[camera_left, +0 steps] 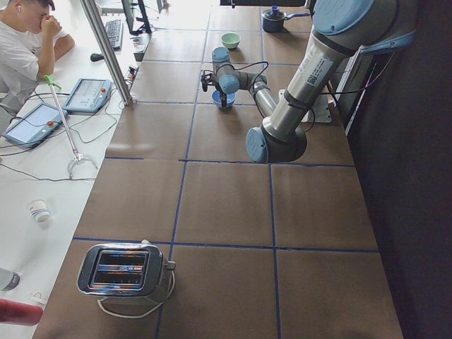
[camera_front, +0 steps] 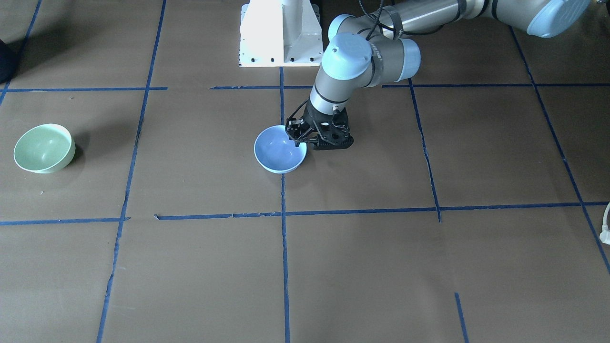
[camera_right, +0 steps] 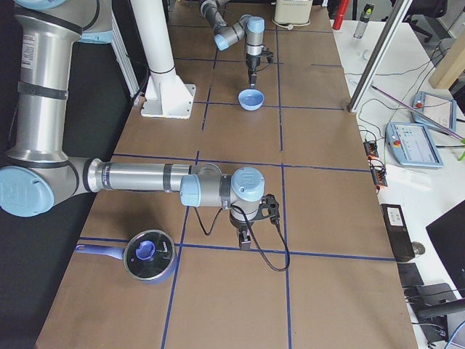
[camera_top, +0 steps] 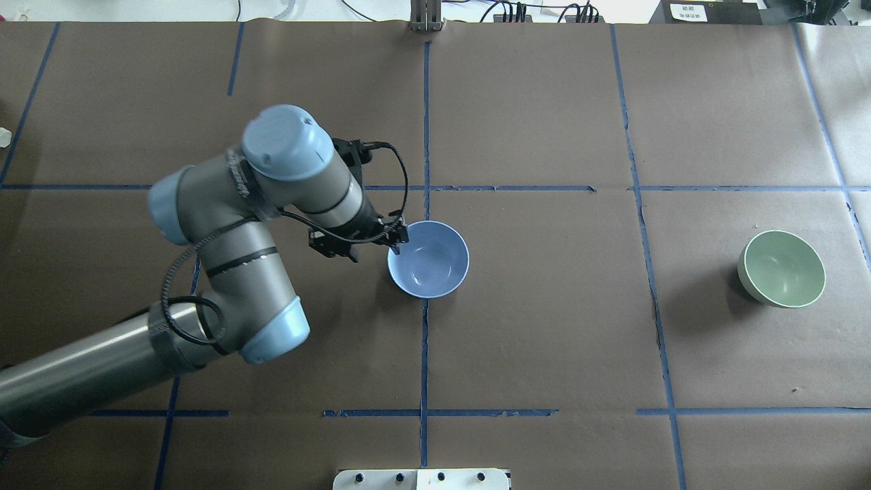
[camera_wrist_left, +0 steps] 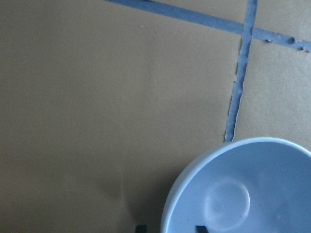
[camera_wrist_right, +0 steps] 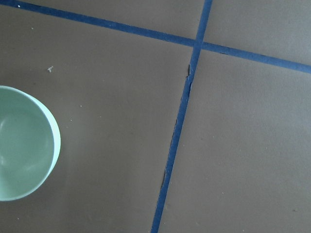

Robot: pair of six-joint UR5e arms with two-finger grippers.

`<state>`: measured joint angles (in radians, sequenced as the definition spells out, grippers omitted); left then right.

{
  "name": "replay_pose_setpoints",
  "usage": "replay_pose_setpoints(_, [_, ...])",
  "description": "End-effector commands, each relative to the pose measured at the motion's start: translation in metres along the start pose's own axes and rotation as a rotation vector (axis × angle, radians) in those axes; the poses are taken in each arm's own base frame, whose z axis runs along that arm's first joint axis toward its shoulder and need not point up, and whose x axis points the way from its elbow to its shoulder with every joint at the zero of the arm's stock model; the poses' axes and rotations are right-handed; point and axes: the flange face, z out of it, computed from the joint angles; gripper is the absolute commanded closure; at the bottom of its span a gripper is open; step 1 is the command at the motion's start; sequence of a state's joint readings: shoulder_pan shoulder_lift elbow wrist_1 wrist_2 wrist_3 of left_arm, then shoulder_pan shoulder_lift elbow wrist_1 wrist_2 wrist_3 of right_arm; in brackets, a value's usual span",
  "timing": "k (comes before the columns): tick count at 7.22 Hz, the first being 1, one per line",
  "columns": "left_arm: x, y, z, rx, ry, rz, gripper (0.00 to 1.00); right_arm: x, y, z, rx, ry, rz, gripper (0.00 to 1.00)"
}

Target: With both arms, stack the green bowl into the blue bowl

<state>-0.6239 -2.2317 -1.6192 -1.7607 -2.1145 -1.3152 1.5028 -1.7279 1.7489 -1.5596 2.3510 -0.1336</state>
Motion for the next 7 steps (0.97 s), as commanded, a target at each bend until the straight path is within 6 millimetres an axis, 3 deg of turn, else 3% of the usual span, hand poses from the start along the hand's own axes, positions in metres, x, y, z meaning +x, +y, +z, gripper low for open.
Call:
replay_pose_setpoints(1, [-0.126,-0.049,-0.074,-0.020,-0.001,0.143,0.00,-0.020,-0.024,-0.007,0.018,0.000,0.010,0.00])
replay_pose_setpoints(2, [-0.191,-0.079,-0.103,-0.015,-0.038,0.265,0.00,-0.027,-0.032,-0.008,0.019,-0.002,0.002,0.00])
replay_pose_setpoints(3, [-0.279,-0.106,-0.138,0.004,-0.097,0.310,0.00,-0.031,-0.033,-0.005,0.014,-0.001,0.015,0.00])
replay_pose_setpoints(4, [-0.375,-0.116,-0.168,0.015,-0.151,0.390,0.00,-0.031,-0.033,-0.005,0.014,-0.001,0.017,0.00])
replay_pose_setpoints(5, [-0.473,-0.114,-0.207,0.033,-0.196,0.422,0.00,-0.030,-0.033,-0.004,0.013,0.001,0.017,0.00])
replay_pose_setpoints(7, [-0.605,-0.077,-0.262,0.009,-0.237,0.380,0.00,-0.030,-0.033,-0.004,0.013,0.001,0.017,0.00])
